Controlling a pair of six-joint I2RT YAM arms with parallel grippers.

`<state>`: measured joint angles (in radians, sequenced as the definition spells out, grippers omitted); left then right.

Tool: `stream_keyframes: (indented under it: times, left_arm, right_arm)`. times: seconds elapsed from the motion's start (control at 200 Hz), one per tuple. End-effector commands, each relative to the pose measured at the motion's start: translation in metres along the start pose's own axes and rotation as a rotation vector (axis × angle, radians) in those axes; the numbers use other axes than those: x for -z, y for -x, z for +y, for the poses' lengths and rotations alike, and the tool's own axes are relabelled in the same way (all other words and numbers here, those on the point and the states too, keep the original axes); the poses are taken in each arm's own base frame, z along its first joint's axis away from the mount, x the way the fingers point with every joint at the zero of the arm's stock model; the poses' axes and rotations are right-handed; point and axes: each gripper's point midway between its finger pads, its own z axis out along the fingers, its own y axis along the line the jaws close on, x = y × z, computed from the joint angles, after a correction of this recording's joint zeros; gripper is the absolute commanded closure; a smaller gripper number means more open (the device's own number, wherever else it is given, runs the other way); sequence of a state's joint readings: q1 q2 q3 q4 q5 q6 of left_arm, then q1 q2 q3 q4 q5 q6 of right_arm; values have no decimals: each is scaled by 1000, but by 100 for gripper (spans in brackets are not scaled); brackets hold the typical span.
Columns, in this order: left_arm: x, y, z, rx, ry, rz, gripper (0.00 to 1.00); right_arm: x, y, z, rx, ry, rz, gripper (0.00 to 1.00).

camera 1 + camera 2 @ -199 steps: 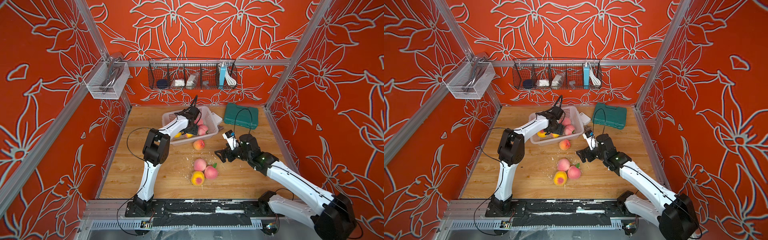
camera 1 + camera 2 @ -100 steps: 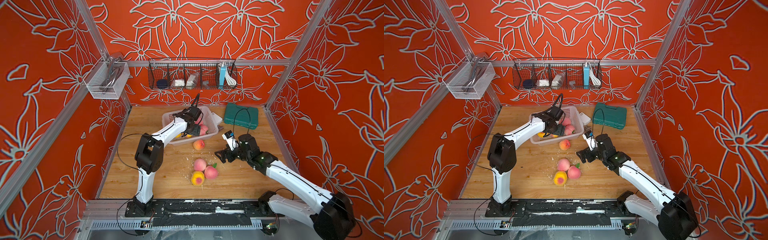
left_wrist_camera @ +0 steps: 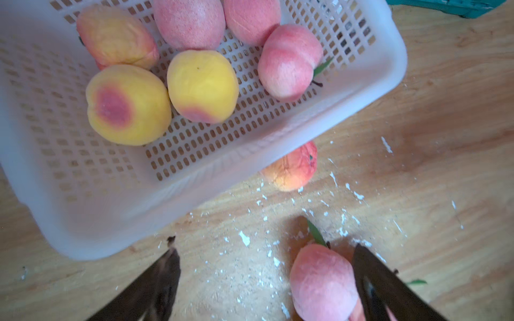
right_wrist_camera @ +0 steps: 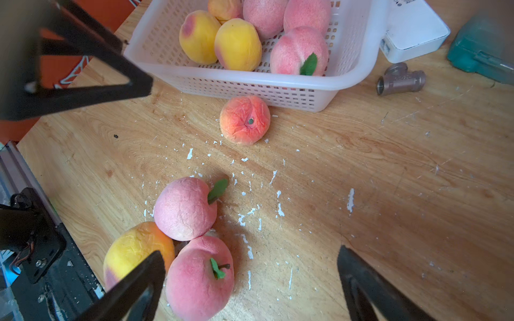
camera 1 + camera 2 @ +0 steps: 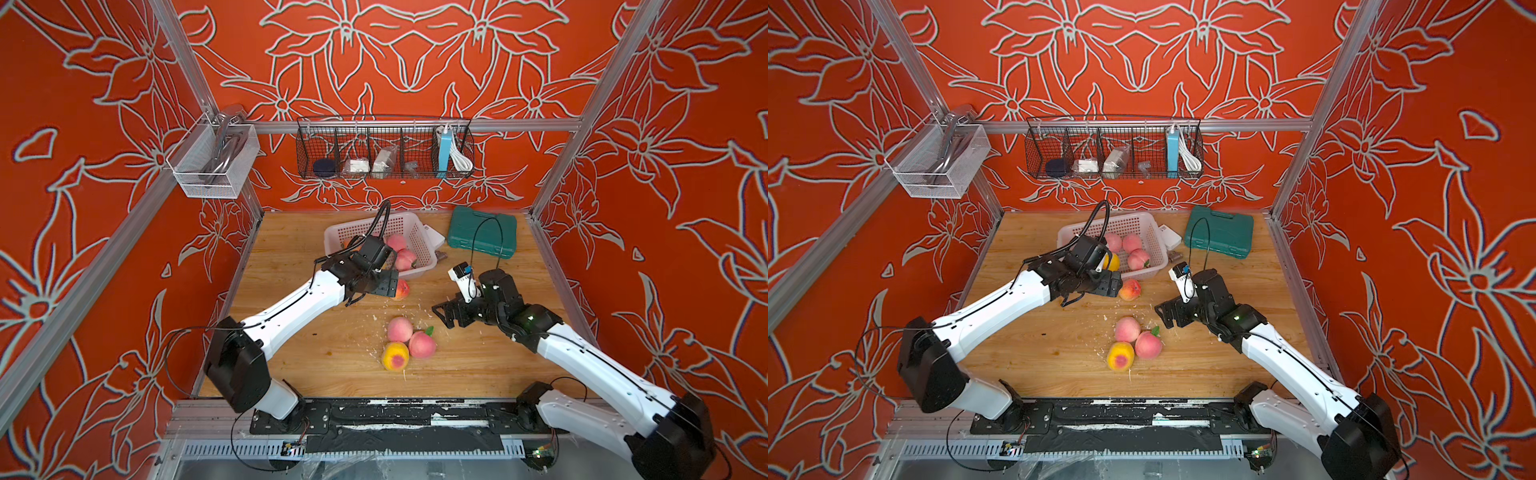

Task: Put the peaches into the basket
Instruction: Pick up the peach from the center of the board.

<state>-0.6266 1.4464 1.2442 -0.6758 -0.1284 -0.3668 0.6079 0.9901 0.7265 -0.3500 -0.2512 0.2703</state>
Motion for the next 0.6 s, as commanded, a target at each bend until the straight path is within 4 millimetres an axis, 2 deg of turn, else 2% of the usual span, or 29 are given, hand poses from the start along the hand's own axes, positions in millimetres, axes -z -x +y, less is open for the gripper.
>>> stream_keyframes:
  times: [0.0, 0.335, 0.4, 0.44, 0.596]
  left_arm:
    - [23, -12, -2, 38, -57, -33, 9]
    - [72, -60, 2, 89, -199, -41, 4]
    - [73, -69, 3, 99, -212, -25, 3]
    - [82, -72, 3, 103, -233, -43, 2]
    - [86, -90, 6, 114, -259, -19, 2]
  right_arm:
    - [5, -16, -4, -52, -44, 36, 1]
    - [0, -43, -3, -98, -67, 90, 1]
    - [-2, -47, -2, -102, -64, 103, 1]
    - [-4, -49, -1, -102, -65, 111, 1]
    - [-13, -61, 4, -92, -52, 146, 1]
